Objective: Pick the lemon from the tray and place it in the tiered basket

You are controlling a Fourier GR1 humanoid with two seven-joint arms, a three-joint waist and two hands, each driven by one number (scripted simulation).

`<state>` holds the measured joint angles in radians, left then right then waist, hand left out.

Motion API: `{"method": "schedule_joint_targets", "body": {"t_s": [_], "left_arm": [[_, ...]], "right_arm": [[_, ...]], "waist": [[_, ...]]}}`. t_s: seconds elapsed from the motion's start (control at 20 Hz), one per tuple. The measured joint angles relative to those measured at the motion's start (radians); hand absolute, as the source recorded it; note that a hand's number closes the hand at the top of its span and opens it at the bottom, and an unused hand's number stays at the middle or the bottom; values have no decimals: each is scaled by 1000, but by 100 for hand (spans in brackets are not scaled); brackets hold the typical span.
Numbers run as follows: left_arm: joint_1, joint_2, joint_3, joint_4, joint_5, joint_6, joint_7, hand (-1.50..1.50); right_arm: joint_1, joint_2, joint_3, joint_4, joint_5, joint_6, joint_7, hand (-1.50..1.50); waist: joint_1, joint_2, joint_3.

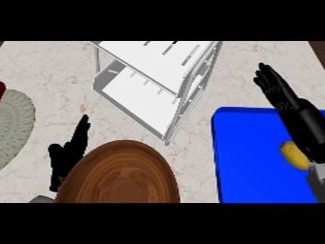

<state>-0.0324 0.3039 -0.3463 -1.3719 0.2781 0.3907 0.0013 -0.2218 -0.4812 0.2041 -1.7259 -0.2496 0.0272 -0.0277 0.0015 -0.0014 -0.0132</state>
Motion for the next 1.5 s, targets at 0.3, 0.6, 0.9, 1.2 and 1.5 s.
{"method": "schedule_joint_targets", "body": {"t_s": [0.3, 0.6, 0.9, 1.2, 1.5], "left_arm": [[-50, 37, 9, -39, -4, -125, -75, 0], [-84, 33, 5, -9, 7, -232, -124, 0], [-93, 18, 19, -12, -5, -259, -110, 0], [-83, 17, 30, 8, -6, -265, -127, 0], [-85, 26, 40, 9, -3, -280, -130, 0]], "right_arm": [[8, 29, 13, 107, -62, 109, 17, -150], [39, 71, 17, 263, -44, 163, -79, -150], [50, -22, -53, 190, 1, 231, -157, -150], [31, -310, -97, 67, 156, 312, -77, -150], [12, -582, -70, -56, 328, 456, 24, -150]], "waist": [[4, 3, 12], [3, 6, 13], [-7, 0, 13], [-26, -7, 9], [-25, -8, 9]]}}
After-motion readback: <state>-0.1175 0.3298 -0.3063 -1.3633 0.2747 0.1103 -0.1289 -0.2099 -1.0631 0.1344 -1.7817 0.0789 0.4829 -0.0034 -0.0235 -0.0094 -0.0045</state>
